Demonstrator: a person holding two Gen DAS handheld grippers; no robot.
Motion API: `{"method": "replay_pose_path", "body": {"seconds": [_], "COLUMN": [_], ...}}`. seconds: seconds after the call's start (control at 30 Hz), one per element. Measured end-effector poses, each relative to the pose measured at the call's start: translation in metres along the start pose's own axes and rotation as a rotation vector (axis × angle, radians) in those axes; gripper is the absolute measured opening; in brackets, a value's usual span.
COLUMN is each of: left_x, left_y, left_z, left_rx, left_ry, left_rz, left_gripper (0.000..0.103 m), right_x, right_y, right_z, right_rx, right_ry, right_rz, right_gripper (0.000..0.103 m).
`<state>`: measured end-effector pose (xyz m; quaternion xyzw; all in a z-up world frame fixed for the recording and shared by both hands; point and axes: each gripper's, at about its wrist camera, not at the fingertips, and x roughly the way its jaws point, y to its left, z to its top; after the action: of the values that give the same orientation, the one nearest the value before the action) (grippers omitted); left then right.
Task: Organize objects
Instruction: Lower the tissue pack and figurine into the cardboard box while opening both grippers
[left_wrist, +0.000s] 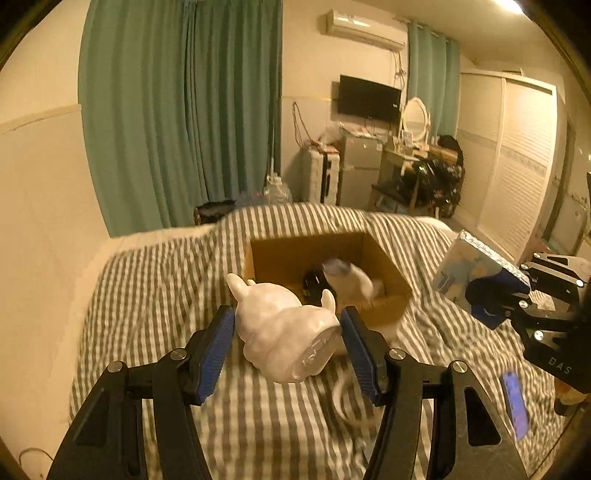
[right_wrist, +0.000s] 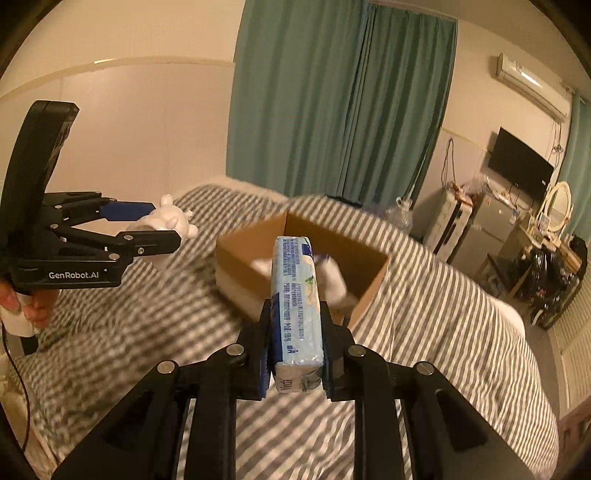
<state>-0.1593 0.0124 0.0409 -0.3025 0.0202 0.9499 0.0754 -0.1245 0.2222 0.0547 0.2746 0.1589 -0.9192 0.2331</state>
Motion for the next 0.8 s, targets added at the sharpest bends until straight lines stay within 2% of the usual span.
{"method": "replay_pose_path", "body": {"seconds": [0.2,0.4,0.67,0.8], "left_x": [0.029,0.078,0.163,0.190], "left_y": [0.012,0.018,0.018,0.014], "left_z": [0.039,0.064,0.059,0.048], "left_rx": [-0.011,-0.007,0.041,0.047], "left_ry": [-0.026,-0.015,0.075,0.112], "left_rz": [-0.011,-0.045,-0.053,-0.058], "left_gripper": [0.061,0.061,0.061,0.061], "right_x": [0.028,0.084,0.168,0.196], "right_y": [-0.013,-0.031,-0.060,-0.070], "right_z": [0.037,0.058,0.051,0.044], "right_rx": [0.021,0.048,0.093,0.102], "right_ry": [-0.010,0.042,0.145,0.172], "right_rz": [0.026,0.018,0.018,0.010], "right_gripper": [0.020,0.020,0.020,0.020]}}
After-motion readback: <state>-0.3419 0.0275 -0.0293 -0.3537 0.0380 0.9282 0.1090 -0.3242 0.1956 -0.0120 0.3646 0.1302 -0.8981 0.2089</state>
